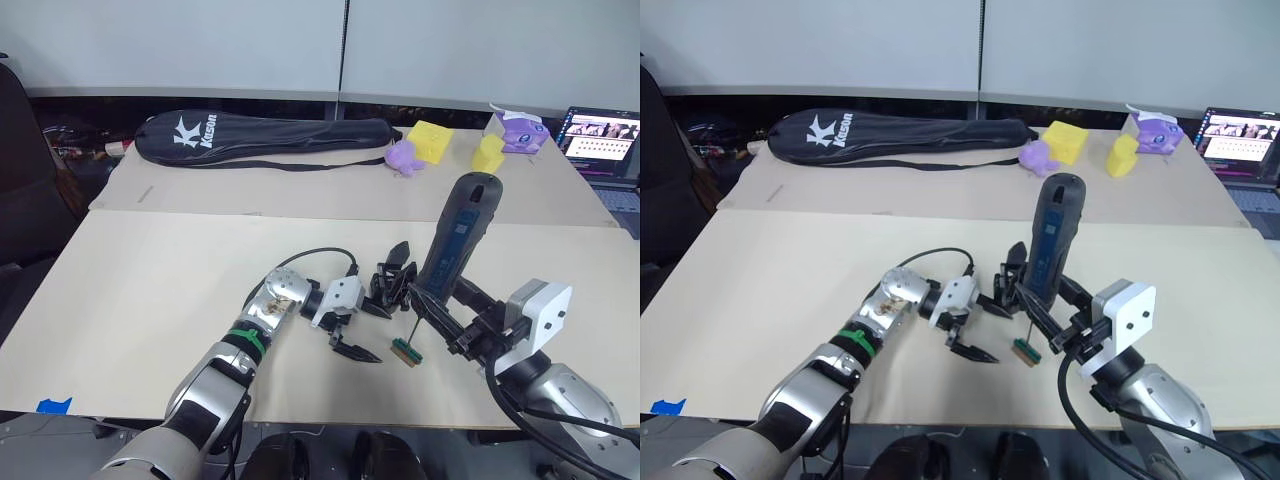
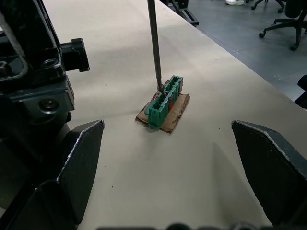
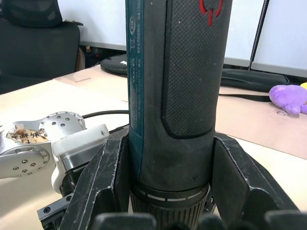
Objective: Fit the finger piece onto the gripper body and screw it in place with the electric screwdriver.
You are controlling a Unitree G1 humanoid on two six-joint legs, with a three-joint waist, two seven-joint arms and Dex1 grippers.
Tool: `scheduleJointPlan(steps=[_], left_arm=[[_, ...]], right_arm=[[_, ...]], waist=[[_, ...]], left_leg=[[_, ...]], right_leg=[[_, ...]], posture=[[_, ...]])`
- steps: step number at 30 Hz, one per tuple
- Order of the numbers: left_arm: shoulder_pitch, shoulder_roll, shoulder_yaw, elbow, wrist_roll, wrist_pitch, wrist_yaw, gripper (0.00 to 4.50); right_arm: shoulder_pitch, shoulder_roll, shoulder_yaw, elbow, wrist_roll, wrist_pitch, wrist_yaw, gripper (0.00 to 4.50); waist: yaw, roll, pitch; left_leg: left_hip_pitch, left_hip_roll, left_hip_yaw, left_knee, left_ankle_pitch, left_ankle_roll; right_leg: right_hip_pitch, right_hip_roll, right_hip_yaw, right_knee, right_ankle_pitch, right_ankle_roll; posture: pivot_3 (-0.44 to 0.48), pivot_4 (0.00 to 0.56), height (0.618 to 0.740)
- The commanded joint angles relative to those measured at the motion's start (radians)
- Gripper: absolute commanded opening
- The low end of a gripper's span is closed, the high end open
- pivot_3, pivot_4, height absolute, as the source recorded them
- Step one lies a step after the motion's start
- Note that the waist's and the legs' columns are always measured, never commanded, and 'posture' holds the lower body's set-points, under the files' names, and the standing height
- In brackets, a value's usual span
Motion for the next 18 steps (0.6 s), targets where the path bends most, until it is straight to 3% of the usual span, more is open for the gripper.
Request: scheduleJointPlan(steps=[1,18], left_arm=[[-0.022,-0.005,0.015,-0.008,-0.003,-0.015,-0.001,4.5],[-0.021,-0.006,0.011,-0.005,0.002,-0.015,-0.001,4.5]], right_arm=[[-0.016,-0.005,-0.025,-0.039,0.022,-0.003,-0.009,1.9],[-0.023,-0.012,-0.023,-0.06,0.043,0.018,-0.027,1.9]], waist=[[0.0,0.0,0.0],[0.0,0.0,0.0]], left_leg=[[0.0,0.0,0.0,0.0,0.0,0.0],[0.0,0.0,0.0,0.0,0.0,0.0]], right_leg=[[0.0,0.0,0.0,0.0,0.0,0.0],[0.0,0.0,0.0,0.0,0.0,0.0]], posture=[[0.0,0.15,0.74],[0.0,0.15,0.74]])
